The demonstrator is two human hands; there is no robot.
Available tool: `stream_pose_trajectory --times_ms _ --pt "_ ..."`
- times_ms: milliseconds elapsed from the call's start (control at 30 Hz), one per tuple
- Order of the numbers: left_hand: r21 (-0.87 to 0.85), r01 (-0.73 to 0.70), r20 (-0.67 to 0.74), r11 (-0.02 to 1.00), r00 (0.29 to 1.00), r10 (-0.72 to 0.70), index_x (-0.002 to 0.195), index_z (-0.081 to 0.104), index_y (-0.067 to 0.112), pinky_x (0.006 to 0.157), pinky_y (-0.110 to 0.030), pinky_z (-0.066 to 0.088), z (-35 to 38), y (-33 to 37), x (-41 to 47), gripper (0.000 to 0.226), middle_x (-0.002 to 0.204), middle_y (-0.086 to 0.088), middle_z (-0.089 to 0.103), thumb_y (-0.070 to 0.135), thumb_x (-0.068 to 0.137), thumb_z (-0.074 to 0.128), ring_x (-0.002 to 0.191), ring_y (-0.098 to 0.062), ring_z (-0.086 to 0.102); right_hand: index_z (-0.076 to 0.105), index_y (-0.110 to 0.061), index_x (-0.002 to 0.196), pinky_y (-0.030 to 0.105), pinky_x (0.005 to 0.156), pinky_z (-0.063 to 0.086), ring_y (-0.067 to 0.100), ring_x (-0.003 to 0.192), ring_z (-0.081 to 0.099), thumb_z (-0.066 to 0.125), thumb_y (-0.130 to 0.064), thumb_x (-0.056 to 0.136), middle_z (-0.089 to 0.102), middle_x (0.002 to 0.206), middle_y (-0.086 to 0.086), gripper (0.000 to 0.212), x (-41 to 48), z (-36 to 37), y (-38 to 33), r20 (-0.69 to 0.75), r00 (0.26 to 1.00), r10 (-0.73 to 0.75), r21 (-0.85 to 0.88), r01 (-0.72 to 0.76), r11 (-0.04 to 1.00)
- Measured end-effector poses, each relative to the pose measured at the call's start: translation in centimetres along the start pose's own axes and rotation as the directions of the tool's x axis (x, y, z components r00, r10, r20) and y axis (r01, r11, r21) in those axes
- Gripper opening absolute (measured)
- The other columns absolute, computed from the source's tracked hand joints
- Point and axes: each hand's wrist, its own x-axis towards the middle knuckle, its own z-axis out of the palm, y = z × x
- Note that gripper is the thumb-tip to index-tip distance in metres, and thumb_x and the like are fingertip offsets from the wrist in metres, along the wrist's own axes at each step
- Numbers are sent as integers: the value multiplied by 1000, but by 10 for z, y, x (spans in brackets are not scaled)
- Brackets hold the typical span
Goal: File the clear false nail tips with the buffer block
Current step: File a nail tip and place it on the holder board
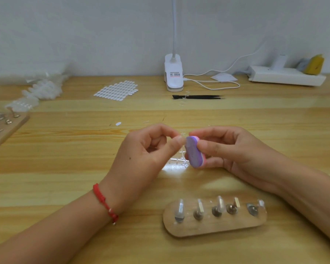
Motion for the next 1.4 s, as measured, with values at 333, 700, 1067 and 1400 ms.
stream_pose_trajectory --times_ms 333,700,1067,1400 --pt "65 -71 -5 995 997 72 70 65 17 48 -13 26 2 2 -2 14 51 5 27 28 78 64 48 -7 25 79 -17 96 22 69 56 12 84 72 74 -24 70 75 93 4 27 0 -3 -2 62 998 19 9 -20 1000" --pt "108 -85 -16 991 996 88 70 65 18 48 -17 26 1 0 -1 14 52 1 28 30 78 65 49 -10 26 79 -19 94 21 67 56 11 82 72 75 -23 68 76 91 2 26 2 -3 -1 57 998 8 -8 -7 1000" --pt "74 -32 -82 997 996 38 67 62 17 46 -13 25 0 -2 3 18 50 6 28 27 78 71 46 -6 25 80 -19 88 21 65 56 10 77 70 76 -23 65 74 85 3 24 1 -3 -1 27 1000 8 30 -8 1000" --pt "127 -78 -42 989 996 84 66 62 22 49 -13 25 1 -2 -1 14 53 -1 27 31 76 67 48 -8 25 80 -19 91 21 67 57 11 80 71 76 -18 71 75 89 4 20 1 -4 -1 8 1000 5 59 -5 998"
